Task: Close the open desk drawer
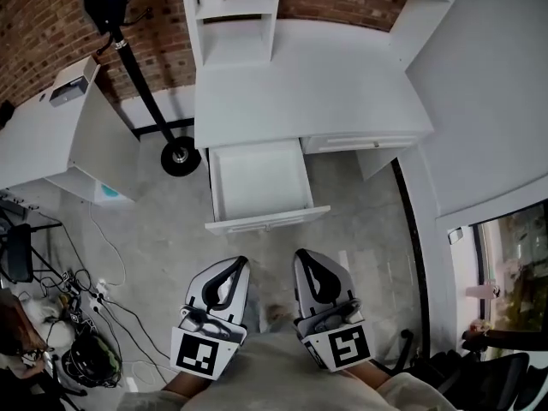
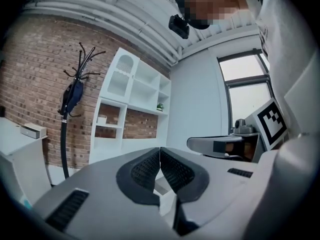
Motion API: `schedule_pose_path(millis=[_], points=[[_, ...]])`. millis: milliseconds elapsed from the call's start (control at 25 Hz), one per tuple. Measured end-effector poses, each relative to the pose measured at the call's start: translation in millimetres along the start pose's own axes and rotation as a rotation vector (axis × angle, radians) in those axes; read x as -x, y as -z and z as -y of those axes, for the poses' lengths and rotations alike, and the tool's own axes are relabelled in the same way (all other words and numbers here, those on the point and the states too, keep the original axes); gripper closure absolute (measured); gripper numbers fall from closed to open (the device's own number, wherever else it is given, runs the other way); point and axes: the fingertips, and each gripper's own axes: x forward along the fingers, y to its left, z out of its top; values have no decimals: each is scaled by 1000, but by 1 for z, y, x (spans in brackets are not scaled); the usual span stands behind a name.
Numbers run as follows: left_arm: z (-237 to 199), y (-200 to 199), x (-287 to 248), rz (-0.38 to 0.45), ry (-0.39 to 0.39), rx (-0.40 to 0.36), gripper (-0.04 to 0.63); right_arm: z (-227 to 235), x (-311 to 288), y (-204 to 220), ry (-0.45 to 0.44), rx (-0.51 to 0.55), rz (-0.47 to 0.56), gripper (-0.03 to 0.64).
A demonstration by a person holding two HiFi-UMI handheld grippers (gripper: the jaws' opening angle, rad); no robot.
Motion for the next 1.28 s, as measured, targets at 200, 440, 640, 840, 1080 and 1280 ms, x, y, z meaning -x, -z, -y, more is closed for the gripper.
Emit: schedule_pose_path(millis=[200, 440, 640, 840, 1080, 1280], points=[[-27, 0, -34, -24, 84, 3, 578, 15, -35, -2, 74, -5, -19, 588], [-51, 5, -53, -41, 154, 22, 578, 20, -56, 13, 95, 59, -75, 587], [-54, 19, -70, -82, 177, 21, 577, 38, -65, 16, 95, 80, -86, 588], [-60, 41, -84, -124, 229, -52, 578, 51, -83, 38, 61, 108, -128, 586], [-68, 64, -101, -135, 252, -97, 578, 63, -95, 75, 11, 133, -192, 586], [-71, 92, -113, -170, 234, -83, 578, 72, -108, 113, -45, 120, -238, 586]])
